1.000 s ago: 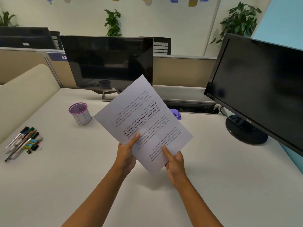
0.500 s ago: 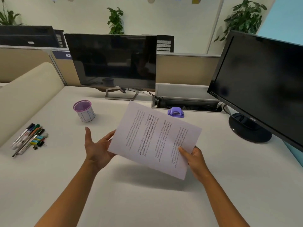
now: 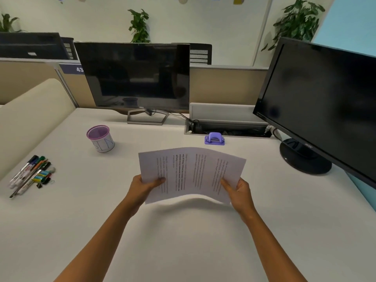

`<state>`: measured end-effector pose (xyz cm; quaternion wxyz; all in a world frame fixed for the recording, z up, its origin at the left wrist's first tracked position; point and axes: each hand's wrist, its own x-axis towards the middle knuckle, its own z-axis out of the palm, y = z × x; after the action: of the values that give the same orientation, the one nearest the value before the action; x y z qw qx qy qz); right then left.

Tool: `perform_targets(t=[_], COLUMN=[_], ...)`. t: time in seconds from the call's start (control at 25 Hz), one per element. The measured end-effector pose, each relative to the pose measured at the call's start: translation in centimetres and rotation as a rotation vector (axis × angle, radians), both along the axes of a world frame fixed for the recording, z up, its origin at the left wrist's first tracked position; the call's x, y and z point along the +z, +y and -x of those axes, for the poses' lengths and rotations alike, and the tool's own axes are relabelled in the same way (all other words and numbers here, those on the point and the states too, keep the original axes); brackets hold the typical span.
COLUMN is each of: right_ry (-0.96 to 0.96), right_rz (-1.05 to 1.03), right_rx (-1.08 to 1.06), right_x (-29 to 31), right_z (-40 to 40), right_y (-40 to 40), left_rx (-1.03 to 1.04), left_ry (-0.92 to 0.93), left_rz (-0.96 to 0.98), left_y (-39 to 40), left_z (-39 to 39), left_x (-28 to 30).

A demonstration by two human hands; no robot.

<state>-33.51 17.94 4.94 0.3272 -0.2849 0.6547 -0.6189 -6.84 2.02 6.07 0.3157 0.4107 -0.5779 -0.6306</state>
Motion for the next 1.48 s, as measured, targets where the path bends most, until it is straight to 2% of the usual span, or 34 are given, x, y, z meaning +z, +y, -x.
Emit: perform_targets(t=[0.2,0.4,0.88,0.96,1.08,1.16,1.24,1.36,1.48], right_ry=[0.053,0.037,-0.01,-0.001,0.027,-0.081,-0.239,-0.432,-0.541], right_rz=[0.017,-0.032,-0.123,-0.101,-0.087,-0.12,-0.12,-0.061,0.065], right_rx=[-0.038,-0.035,0.05,0.001,-0.274,-0.399,-0.418,-0.34,-0.229], right_x=[0.1,-1.5,-2.7,-2.6,-2.4,-2.3,-2.5,-2.8,-2.5], right_z=[-0.1,-0.3,-0.6,-0.5,-0.6,-1.3,-2.6,-4.3,-5.2], right_y=[0.0,0.9,0.1,-0.1,-0.2,-0.3,-0.7,-1.6,-2.6], left_rx=[0.05,0.04,0.044,0.046,0.055,0.077,0.118,0.197,0.304], left_ry=[0.066,0.069,0.056,0.045,0.079,0.142,0.201,0.268,0.328], left_rz=[0.083,0.0,-0.005,-0.025,-0.063,-0.1,-0.15,-0.244,-0.323], left_y=[0.1,0.9,1.1,0.9,0.9,1.2,1.7,2.4,3.7], left_z=[0.2,0.1,0.0,0.3,0.8,1.4,2.2,3.9,5.5], left_x=[-0.2,-1.5,-3.2,-3.1,-2.9,-2.8,-2.6,-2.5,-2.7])
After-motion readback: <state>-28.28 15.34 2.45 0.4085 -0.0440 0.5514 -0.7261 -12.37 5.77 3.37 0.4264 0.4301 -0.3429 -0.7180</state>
